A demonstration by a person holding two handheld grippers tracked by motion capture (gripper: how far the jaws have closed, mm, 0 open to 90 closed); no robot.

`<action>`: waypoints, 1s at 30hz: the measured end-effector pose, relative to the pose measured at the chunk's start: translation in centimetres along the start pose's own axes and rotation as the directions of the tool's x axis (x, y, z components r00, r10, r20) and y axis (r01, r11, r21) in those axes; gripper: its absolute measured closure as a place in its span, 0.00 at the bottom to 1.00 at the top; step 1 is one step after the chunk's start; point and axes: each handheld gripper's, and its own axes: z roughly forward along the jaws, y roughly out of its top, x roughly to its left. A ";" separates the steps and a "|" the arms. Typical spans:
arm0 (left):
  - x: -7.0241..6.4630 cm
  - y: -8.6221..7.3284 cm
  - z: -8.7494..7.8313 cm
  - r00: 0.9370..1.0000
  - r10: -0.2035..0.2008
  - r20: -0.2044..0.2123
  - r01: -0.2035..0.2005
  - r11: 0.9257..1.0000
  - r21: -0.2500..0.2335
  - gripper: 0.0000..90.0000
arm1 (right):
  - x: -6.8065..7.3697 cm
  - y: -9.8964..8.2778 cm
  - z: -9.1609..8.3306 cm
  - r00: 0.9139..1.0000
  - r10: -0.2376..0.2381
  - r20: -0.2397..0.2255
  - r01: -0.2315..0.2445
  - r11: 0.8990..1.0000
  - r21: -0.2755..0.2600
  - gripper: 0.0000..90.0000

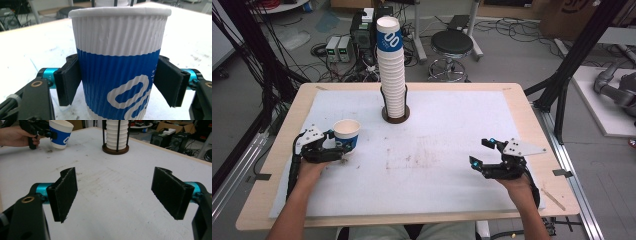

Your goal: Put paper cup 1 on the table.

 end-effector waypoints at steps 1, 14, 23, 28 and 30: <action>0.0 0.0 0.0 1.000 0.003 -0.005 -0.003 1.000 0.008 0.29 | 0.0 0.0 0.0 1.000 -0.001 -0.001 0.001 1.000 -0.001 0.24; -0.6 0.2 -1.6 0.999 0.015 -0.043 -0.009 0.993 0.121 0.27 | -0.1 0.0 -0.1 1.000 -0.004 0.002 0.004 1.000 0.003 0.24; -1.1 0.1 -2.4 0.999 0.026 -0.041 -0.022 0.994 0.107 0.20 | -0.1 0.0 0.0 1.000 0.000 0.000 0.000 1.000 0.006 0.24; -0.9 -0.2 -3.3 0.999 -0.009 -0.034 0.012 0.995 0.096 0.20 | -0.2 0.0 0.0 1.000 0.004 0.000 -0.004 1.000 0.009 0.24; -0.9 -0.2 -3.9 0.999 -0.021 -0.024 0.023 0.996 0.085 0.20 | -0.2 -0.1 -0.1 1.000 0.003 0.001 -0.003 1.000 0.010 0.24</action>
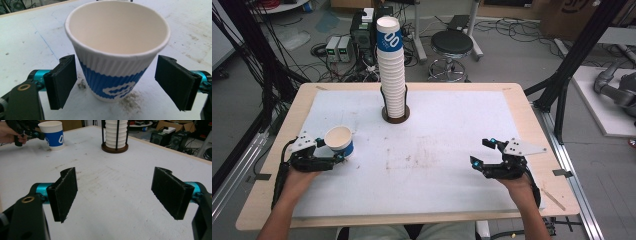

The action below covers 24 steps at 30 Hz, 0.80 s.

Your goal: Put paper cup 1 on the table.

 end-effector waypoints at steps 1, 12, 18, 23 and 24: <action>0.0 -0.1 -0.3 1.000 -0.001 0.007 0.001 1.000 -0.004 0.20 | 0.0 0.0 0.0 1.000 -0.004 0.002 0.004 1.000 -0.001 0.24; -0.3 0.6 -3.6 0.997 -0.065 0.052 0.074 0.981 -0.180 0.19 | -0.2 -0.1 -0.3 1.000 0.002 0.017 -0.002 1.000 0.010 0.24; -0.8 1.9 -4.4 0.992 -0.081 0.093 0.106 0.949 -0.296 0.19 | -0.4 -0.2 -0.4 1.000 -0.001 0.030 0.001 1.000 0.013 0.24; -1.0 2.7 -4.6 0.989 -0.092 0.117 0.129 0.924 -0.359 0.19 | -0.7 -0.4 -0.7 0.998 -0.002 0.057 0.000 1.000 0.026 0.24; -1.0 2.9 -4.6 0.989 -0.087 0.120 0.125 0.923 -0.365 0.19 | -0.7 -0.4 -0.7 0.998 -0.001 0.064 -0.001 1.000 0.030 0.24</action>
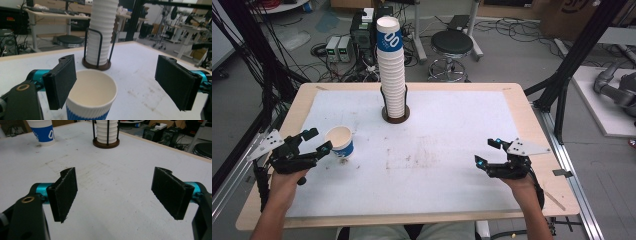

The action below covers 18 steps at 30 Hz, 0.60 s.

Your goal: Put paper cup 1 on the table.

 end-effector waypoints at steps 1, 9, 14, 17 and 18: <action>0.0 0.1 0.1 1.000 0.008 -0.003 -0.008 1.000 -0.003 0.19 | 0.0 0.0 0.0 1.000 -0.003 0.006 0.003 1.000 0.001 0.24; -0.1 0.6 0.2 1.000 0.018 -0.002 -0.018 1.000 -0.015 0.19 | 0.1 0.1 0.0 0.999 0.011 0.031 -0.011 1.000 0.009 0.23; -0.3 0.9 0.2 1.000 0.025 -0.003 -0.025 1.000 -0.017 0.19 | 0.0 0.1 -0.1 0.999 0.016 0.033 -0.016 1.000 0.008 0.23; -0.4 0.8 0.3 1.000 0.026 0.000 -0.026 1.000 -0.014 0.19 | -0.1 0.0 -0.1 0.999 0.017 0.030 -0.017 1.000 0.010 0.23; -0.4 0.8 0.4 1.000 0.030 0.000 -0.030 1.000 -0.010 0.19 | 0.0 0.0 -0.1 0.999 0.017 0.029 -0.017 1.000 0.010 0.23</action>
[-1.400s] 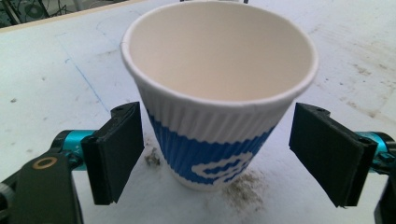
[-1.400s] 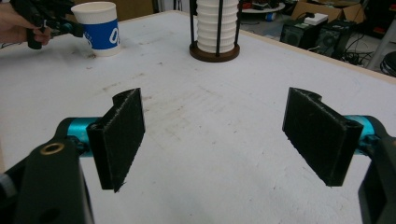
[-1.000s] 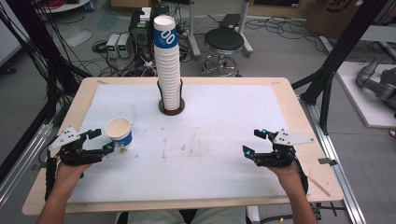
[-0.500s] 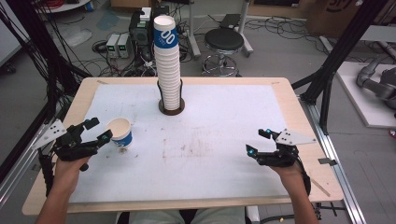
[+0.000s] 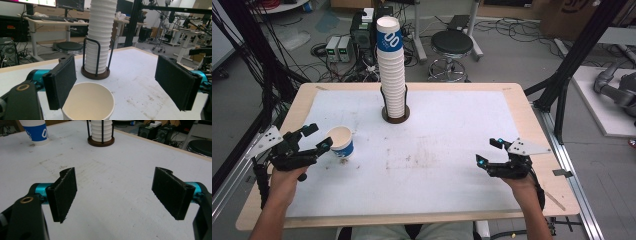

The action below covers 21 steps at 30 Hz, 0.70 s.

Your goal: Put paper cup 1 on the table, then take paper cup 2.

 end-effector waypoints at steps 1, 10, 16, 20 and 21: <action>0.0 0.0 0.1 1.000 0.001 0.000 -0.001 1.000 0.001 0.19 | 0.0 0.0 0.0 1.000 -0.003 0.001 0.003 1.000 -0.004 0.23; -0.3 0.0 0.6 1.000 0.003 0.003 -0.003 1.000 0.005 0.19 | -0.1 -0.1 0.1 1.000 0.004 -0.003 -0.004 1.000 0.002 0.23; -0.7 0.1 1.1 1.000 0.003 0.016 -0.004 1.000 0.027 0.19 | -0.2 -0.2 -0.1 1.000 0.018 -0.013 -0.017 1.000 0.013 0.23; -1.1 0.8 1.4 1.000 -0.002 0.029 0.002 1.000 0.019 0.19 | -0.3 -0.4 -0.3 0.999 0.024 -0.022 -0.023 0.999 0.022 0.23; -1.2 1.1 1.5 0.999 0.000 0.033 0.000 1.000 0.017 0.19 | -0.3 -0.4 -0.3 0.999 0.027 -0.022 -0.027 0.999 0.024 0.22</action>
